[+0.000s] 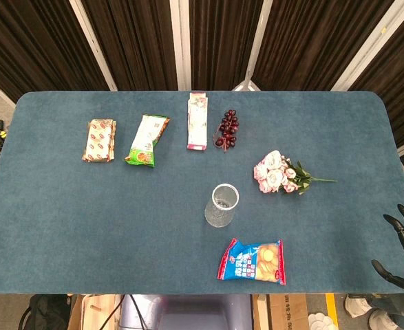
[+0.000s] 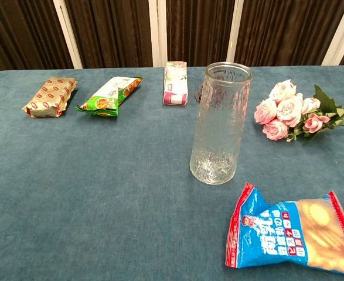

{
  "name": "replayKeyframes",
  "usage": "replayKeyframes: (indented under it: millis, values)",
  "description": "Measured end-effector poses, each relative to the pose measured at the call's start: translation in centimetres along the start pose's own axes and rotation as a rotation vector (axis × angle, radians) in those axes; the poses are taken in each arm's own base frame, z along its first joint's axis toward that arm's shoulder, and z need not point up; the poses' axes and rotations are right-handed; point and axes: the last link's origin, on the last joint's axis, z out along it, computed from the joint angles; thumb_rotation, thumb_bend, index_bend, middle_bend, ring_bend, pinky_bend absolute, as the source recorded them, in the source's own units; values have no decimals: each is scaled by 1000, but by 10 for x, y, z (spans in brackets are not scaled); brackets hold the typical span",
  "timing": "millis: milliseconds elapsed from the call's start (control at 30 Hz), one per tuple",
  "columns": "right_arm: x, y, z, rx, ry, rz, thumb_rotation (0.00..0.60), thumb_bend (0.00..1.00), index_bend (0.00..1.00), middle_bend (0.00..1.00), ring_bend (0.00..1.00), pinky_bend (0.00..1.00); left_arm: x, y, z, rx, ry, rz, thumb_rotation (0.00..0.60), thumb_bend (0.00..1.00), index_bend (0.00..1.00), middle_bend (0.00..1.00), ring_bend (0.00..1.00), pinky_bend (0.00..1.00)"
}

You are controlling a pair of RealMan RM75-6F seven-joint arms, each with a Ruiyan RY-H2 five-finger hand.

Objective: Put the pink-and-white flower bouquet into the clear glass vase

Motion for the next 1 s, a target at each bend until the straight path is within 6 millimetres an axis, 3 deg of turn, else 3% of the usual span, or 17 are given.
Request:
replayKeyframes:
  millis: [1000]
  values:
    - [-15, -5, 8, -24, -97, 100, 600, 207, 160, 19, 21, 0, 7, -1, -8, 9, 54, -18, 600, 195, 140, 0, 0, 25]
